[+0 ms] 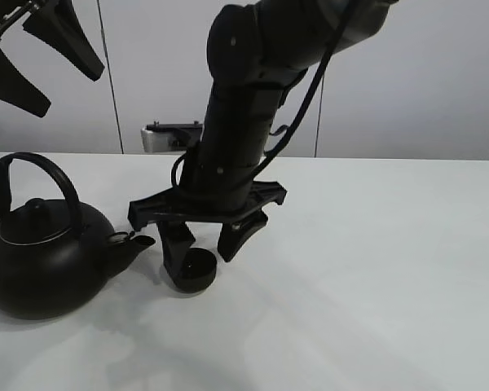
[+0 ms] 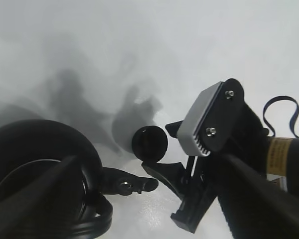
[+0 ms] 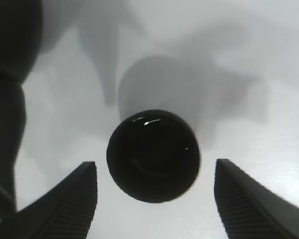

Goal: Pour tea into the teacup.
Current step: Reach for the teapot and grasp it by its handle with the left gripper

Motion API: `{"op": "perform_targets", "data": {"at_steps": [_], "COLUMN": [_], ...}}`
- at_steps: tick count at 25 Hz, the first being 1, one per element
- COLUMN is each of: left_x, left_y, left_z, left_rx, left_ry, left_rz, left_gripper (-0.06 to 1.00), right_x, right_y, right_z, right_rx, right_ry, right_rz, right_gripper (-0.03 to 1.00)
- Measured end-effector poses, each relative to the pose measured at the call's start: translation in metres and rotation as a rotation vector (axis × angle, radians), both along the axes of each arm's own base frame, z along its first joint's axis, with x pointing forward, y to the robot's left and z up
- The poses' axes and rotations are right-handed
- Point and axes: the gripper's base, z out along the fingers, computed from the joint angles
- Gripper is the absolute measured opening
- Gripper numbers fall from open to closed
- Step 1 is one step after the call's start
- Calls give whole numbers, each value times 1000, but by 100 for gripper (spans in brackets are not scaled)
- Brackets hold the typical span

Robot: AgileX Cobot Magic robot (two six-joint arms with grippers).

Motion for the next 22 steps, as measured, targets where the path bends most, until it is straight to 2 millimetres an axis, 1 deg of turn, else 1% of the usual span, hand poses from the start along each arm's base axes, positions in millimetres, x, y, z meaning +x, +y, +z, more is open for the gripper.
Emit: {"op": "perform_targets", "data": {"at_steps": [2,5,9,11,13,14,16,18,20,22], "left_x": [0,0,0,0,0,0,0,0,0,0], "left_y": [0,0,0,0,0,0,0,0,0,0], "left_z": [0,0,0,0,0,0,0,0,0,0], "left_rx": [0,0,0,0,0,0,0,0,0,0], "left_ry": [0,0,0,0,0,0,0,0,0,0], "left_rz": [0,0,0,0,0,0,0,0,0,0], "left_gripper": [54,54,54,54,54,54,54,54,54,54], "right_x": [2,10,29,41,53,59,67,71,67,58], "right_y": [-4,-17,-47,-70,-97,-114,-149,-191,-231,-275], "right_z": [13,25,31,37,48,54,74,96,123,151], "right_rx": [5,4,-42,-70,-98,-110,-143,-184,-224,-259], "right_ry": [-33,-65,-105,-134,-174,-190,-237,-281,-329,-368], "right_rz": [1,-34,-100,-140,-190,-224,-285,-357,-425,-490], "right_gripper": [46,46,46,46,46,46,46,46,46,46]}}
